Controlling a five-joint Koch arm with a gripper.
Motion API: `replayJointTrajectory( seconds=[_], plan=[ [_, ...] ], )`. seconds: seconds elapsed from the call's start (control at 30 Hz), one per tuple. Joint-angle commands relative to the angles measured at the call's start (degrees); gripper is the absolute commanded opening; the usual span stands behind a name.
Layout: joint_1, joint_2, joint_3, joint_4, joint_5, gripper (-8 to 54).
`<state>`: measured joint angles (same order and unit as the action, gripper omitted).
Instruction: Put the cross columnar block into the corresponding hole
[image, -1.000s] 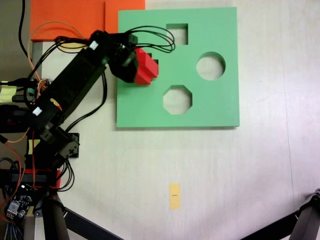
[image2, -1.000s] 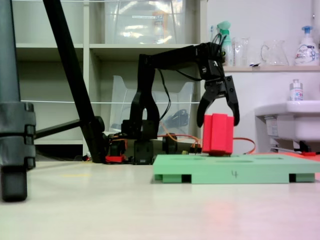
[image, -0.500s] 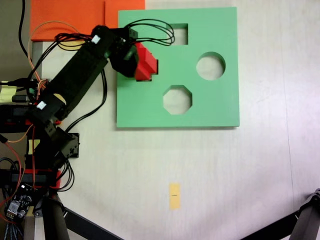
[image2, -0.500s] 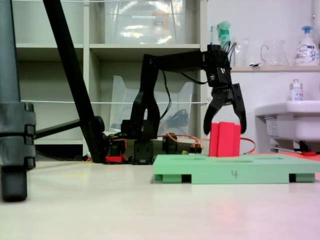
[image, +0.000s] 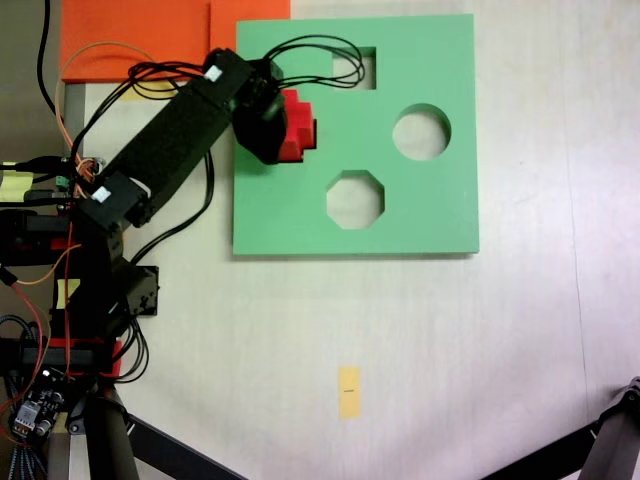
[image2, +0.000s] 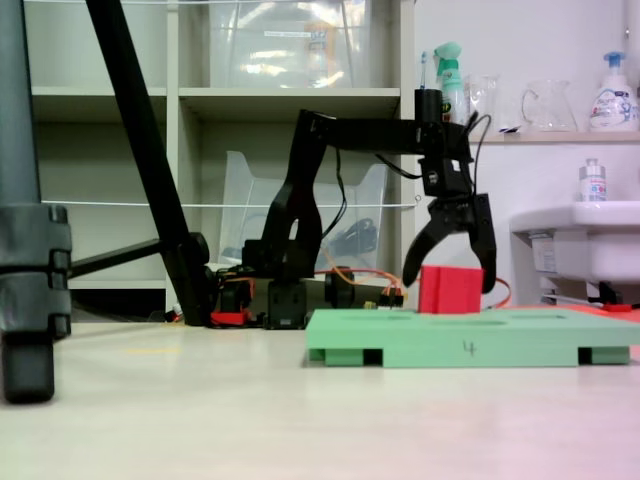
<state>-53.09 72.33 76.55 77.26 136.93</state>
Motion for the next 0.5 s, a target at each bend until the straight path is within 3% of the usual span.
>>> replayJointTrajectory(
  seconds=[0.0, 0.23, 0.47],
  plan=[
    [0.00, 2.20, -1.85, -1.23, -1.41, 52.0],
    [-0.18, 17.40, -0.97, -0.09, -13.54, 52.0],
    [4.66, 33.66, -0.18, 0.09, -47.64, 51.9]
  ],
)
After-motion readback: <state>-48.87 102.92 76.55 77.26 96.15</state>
